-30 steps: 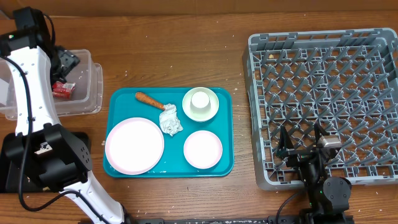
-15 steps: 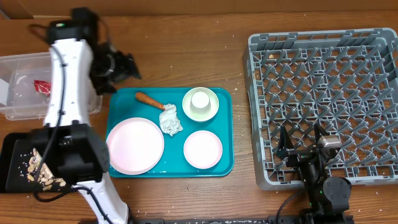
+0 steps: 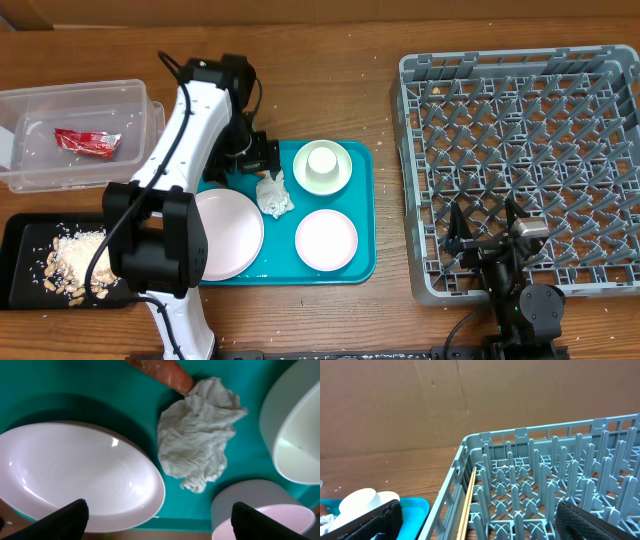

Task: Sort waste into correct bins and load items into the dishwasher
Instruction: 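Move the left gripper to the tissue on the teal tray and grip it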

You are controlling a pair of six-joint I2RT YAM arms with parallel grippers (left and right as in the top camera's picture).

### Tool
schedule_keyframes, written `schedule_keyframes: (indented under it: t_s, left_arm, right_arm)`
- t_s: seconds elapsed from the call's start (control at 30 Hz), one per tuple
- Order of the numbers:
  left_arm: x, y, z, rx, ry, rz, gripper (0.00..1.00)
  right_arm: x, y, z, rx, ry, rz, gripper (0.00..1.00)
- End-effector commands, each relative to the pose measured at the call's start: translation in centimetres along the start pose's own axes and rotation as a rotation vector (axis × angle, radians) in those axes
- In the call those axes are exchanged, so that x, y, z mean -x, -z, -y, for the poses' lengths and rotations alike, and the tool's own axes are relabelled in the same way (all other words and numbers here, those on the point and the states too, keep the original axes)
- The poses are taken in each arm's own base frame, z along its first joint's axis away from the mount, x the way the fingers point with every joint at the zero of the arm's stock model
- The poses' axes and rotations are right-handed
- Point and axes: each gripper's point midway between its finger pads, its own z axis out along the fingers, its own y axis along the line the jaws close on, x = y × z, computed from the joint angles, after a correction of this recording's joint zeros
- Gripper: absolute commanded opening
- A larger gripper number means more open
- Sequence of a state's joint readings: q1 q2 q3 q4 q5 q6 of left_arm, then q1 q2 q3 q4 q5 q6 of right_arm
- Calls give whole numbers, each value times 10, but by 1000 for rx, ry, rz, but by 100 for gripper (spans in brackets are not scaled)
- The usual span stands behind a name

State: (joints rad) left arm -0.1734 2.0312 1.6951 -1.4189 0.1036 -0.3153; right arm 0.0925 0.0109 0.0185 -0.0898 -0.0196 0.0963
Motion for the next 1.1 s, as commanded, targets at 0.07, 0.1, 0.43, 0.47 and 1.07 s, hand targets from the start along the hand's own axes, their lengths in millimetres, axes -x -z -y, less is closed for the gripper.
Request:
schedule_keyframes:
  t_s: [0.07,0.1,0.43,0.47,1.07]
  left_arm:
    - [4,-24,-4,23,-48,17,89]
    - [6,-28,-3,21,-61,25,89]
    - [9,-54,8,16,-123,57,81]
    - [9,-56,10,16,-130,62,80]
    - [9,-69,25,16,-177,96,52]
  right_arm:
    - [-2,0,0,0,4,4,100]
    - [-2,0,0,0,3,4,100]
    - [-2,0,0,0,4,4,100]
    - [-2,0,0,0,3,4,100]
    - [-2,0,0,0,4,4,100]
